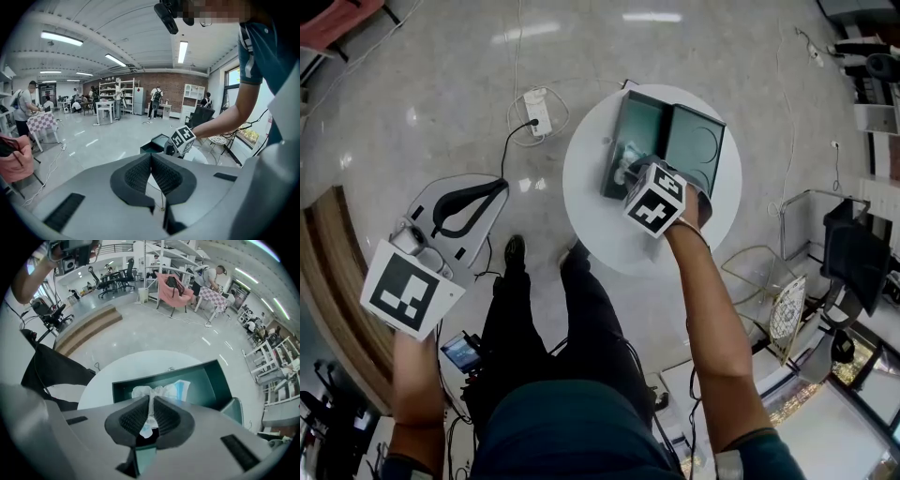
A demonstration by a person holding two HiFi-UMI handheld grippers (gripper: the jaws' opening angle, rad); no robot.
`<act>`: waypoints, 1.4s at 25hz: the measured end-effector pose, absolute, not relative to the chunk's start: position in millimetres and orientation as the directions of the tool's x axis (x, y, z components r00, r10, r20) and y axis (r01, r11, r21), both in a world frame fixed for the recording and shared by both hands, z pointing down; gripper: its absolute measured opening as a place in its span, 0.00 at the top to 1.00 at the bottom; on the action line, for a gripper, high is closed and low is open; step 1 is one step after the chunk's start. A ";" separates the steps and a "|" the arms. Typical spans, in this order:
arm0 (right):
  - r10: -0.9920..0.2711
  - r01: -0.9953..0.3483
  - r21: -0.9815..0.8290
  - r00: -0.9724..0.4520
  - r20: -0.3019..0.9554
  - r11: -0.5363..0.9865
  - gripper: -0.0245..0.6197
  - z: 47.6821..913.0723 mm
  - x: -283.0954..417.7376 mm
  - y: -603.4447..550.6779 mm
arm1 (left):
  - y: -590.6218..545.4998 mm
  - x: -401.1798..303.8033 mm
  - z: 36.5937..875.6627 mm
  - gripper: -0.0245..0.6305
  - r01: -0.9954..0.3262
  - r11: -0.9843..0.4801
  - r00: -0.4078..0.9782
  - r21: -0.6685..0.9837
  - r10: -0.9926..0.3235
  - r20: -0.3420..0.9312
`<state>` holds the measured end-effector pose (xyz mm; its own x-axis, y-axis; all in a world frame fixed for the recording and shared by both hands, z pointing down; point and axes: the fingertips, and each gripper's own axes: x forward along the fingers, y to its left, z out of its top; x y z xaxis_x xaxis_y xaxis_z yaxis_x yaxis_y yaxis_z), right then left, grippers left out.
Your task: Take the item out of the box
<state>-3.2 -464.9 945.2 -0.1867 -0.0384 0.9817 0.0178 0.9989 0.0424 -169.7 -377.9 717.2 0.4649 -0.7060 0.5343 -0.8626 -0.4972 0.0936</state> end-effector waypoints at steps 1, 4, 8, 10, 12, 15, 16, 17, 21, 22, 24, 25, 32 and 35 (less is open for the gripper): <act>-0.040 0.002 0.041 -0.198 0.979 0.999 0.87 937.2 -4.9 -462.6 | -375.0 -171.5 710.6 0.93 -0.862 -0.500 0.465 0.088 -0.708 0.531; -0.049 -0.056 0.037 -0.241 0.969 0.998 0.87 909.3 -10.8 -454.3 | -364.4 -176.2 689.2 0.93 -0.859 -0.508 0.467 0.071 -0.716 0.519; -0.077 -0.118 0.044 -0.289 0.954 0.992 0.87 876.9 -15.2 -450.0 | -356.4 -179.9 667.5 0.93 -0.853 -0.520 0.470 0.050 -0.724 0.505; -0.093 -0.146 0.049 -0.310 0.946 0.988 0.87 856.4 -22.0 -447.7 | -352.6 -187.2 653.2 0.93 -0.848 -0.528 0.475 0.041 -0.725 0.498; -0.111 -0.181 0.052 -0.331 0.937 0.982 0.87 832.7 -29.1 -445.9 | -349.0 -195.8 636.1 0.93 -0.845 -0.534 0.481 0.036 -0.727 0.490; -0.133 -0.234 0.046 -0.368 0.920 0.971 0.87 800.3 -33.5 -443.8 | -345.2 -202.6 614.0 0.93 -0.839 -0.544 0.489 0.029 -0.729 0.479; -0.139 -0.247 0.045 -0.380 0.914 0.968 0.87 790.7 -35.2 -441.8 | -343.0 -205.1 608.4 0.93 -0.836 -0.547 0.492 0.027 -0.729 0.476; -0.147 -0.261 0.044 -0.392 0.908 0.964 0.87 780.9 -37.2 -439.1 | -339.9 -207.8 602.9 0.93 -0.834 -0.552 0.496 0.023 -0.729 0.472; -0.199 -0.334 0.039 -0.459 0.866 0.942 0.87 712.2 -31.8 -423.6 | -321.1 -202.5 552.8 0.93 -0.820 -0.572 0.509 -0.004 -0.732 0.453; -0.212 -0.354 0.033 -0.478 0.852 0.935 0.87 687.1 -26.2 -419.3 | -315.8 -196.6 532.9 0.93 -0.818 -0.576 0.511 -0.008 -0.732 0.450; -0.238 -0.388 0.026 -0.510 0.827 0.921 0.87 642.2 -14.9 -410.9 | -305.8 -185.3 499.1 0.93 -0.814 -0.581 0.517 -0.010 -0.731 0.445; -0.252 -0.402 0.026 -0.523 0.814 0.915 0.87 623.8 -8.3 -406.1 | -300.4 -179.0 486.3 0.93 -0.812 -0.583 0.520 -0.009 -0.731 0.442; -0.345 -0.481 0.000 -0.628 0.698 0.876 0.87 502.8 22.7 -362.7 | -257.4 -151.3 406.6 0.93 -0.796 -0.604 0.537 -0.040 -0.735 0.413; -0.392 -0.513 -0.002 -0.659 0.642 0.858 0.87 460.7 22.7 -354.6 | -249.8 -157.1 381.9 0.93 -0.790 -0.611 0.544 -0.057 -0.740 0.395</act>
<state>22.7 -354.6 460.7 -0.6585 -0.3924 0.6421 -0.5132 0.8583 -0.0018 -157.1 -249.8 381.9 0.5443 -0.7401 0.3951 -0.7896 -0.6110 -0.0568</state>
